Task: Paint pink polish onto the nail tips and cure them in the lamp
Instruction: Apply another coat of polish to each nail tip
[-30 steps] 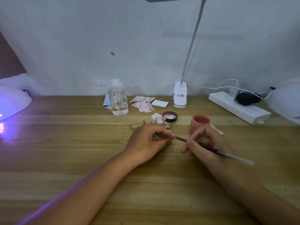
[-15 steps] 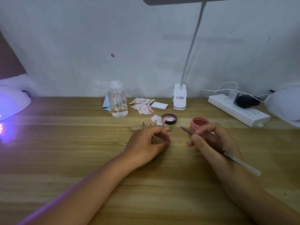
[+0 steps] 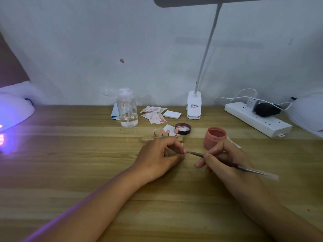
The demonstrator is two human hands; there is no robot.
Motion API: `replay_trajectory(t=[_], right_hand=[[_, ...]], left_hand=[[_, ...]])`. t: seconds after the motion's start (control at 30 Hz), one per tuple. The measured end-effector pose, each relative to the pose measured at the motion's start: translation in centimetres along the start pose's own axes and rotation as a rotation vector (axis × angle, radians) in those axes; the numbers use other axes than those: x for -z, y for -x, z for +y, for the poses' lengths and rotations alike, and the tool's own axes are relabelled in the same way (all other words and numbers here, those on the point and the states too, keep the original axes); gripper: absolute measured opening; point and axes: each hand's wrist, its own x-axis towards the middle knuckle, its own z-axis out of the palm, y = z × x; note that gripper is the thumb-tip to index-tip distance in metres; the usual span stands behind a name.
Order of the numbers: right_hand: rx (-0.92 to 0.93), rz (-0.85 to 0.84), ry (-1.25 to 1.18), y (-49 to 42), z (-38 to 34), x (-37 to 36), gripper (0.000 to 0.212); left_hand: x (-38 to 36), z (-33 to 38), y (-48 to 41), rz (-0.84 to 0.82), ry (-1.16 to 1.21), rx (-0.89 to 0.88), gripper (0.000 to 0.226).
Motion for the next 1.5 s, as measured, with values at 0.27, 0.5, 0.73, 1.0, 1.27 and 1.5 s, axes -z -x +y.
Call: replay_trajectory(t=[0.27, 0.5, 0.73, 1.0, 1.27, 1.5], right_hand=[[0.006, 0.029, 0.000, -0.14, 0.10, -0.19, 0.011], [0.012, 0.022, -0.003, -0.21, 0.41, -0.05, 0.013], [0.015, 0.044, -0.053, -0.41, 0.51, 0.06, 0.014], [0.015, 0.024, -0.014, -0.54, 0.63, 0.06, 0.014], [0.023, 0.016, -0.012, -0.56, 0.59, -0.04, 0.012], [0.031, 0.011, -0.005, -0.31, 0.53, -0.21, 0.012]], left_hand=[[0.03, -0.10, -0.08, 0.004, -0.002, -0.003, 0.018], [0.00, 0.04, -0.02, 0.016, -0.008, -0.024, 0.018], [-0.02, 0.02, -0.02, 0.035, -0.008, -0.038, 0.025], [0.00, 0.01, -0.03, 0.030, -0.010, -0.028, 0.023], [0.14, 0.12, -0.03, 0.027, -0.021, -0.041, 0.023], [-0.02, 0.00, 0.09, 0.030, -0.044, -0.054, 0.025]])
